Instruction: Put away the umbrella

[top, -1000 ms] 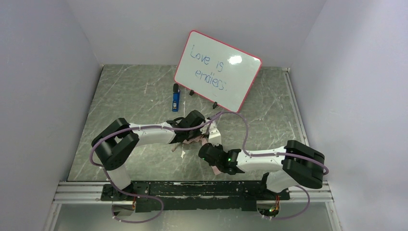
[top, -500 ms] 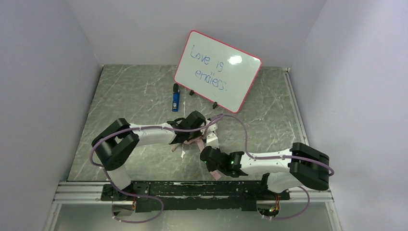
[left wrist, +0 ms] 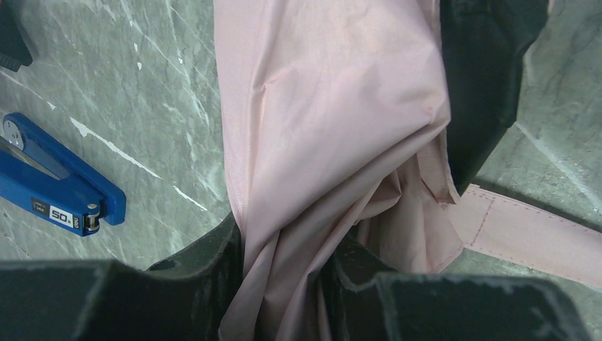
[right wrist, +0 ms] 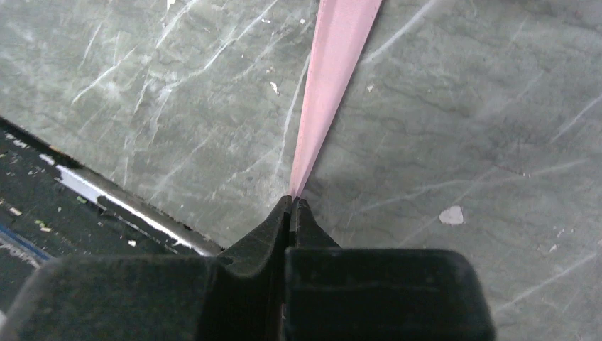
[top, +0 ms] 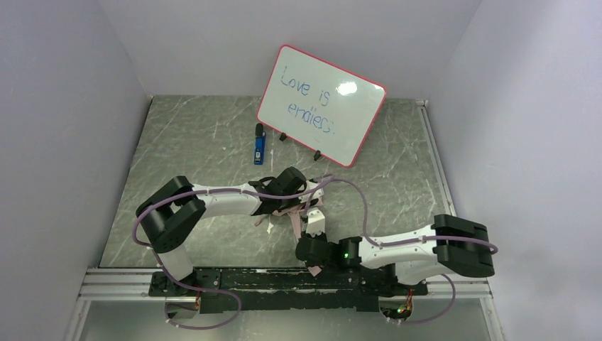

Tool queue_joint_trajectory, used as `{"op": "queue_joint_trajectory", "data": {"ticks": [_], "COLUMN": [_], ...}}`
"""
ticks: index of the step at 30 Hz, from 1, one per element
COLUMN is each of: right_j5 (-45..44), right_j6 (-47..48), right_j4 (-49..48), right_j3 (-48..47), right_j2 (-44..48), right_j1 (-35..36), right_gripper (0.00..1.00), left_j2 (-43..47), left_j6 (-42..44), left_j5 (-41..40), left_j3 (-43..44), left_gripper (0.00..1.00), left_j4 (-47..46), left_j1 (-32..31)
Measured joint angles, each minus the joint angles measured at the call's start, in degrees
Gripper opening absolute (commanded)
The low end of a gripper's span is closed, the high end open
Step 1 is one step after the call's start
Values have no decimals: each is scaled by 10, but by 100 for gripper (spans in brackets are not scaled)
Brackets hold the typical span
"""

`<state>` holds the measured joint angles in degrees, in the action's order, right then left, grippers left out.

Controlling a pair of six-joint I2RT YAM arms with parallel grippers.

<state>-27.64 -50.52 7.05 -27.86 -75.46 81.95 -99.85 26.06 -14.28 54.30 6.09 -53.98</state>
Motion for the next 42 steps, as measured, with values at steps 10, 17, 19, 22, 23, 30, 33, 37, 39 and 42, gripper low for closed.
{"op": "queue_joint_trajectory", "data": {"ticks": [10,17,19,22,23,30,33,37,39,42], "right_j5": [14,21,23,26,26,73,78,69,51,6], "right_j6": [-37,-32,-28,-22,-21,-22,-22,-22,-26,-37], "right_j4": [-6,-30,-31,-27,-23,28,49,89,116,158], "right_j3": [36,36,37,47,51,68,68,66,62,46], "right_j2": [43,33,36,63,78,185,204,224,243,283], "right_j1": [8,10,10,10,10,30,30,30,30,30], "right_gripper": [0,0,0,5,8,18,23,34,41,45], "left_j2": [0,0,0,0,0,0,0,0,0,0], "left_j6": [0,1,1,1,1,3,4,5,5,7], "left_j5": [1,1,1,1,1,1,1,1,1,1], "left_j3": [0,0,0,-1,-1,-1,-1,-1,-2,-3], "left_gripper": [5,5,5,5,5,5,5,5,5,5], "left_j4": [0,0,0,0,0,-1,0,-1,-2,-3], "left_j1": [0,-1,-1,-1,-1,-1,-1,-1,-1,-2]}}
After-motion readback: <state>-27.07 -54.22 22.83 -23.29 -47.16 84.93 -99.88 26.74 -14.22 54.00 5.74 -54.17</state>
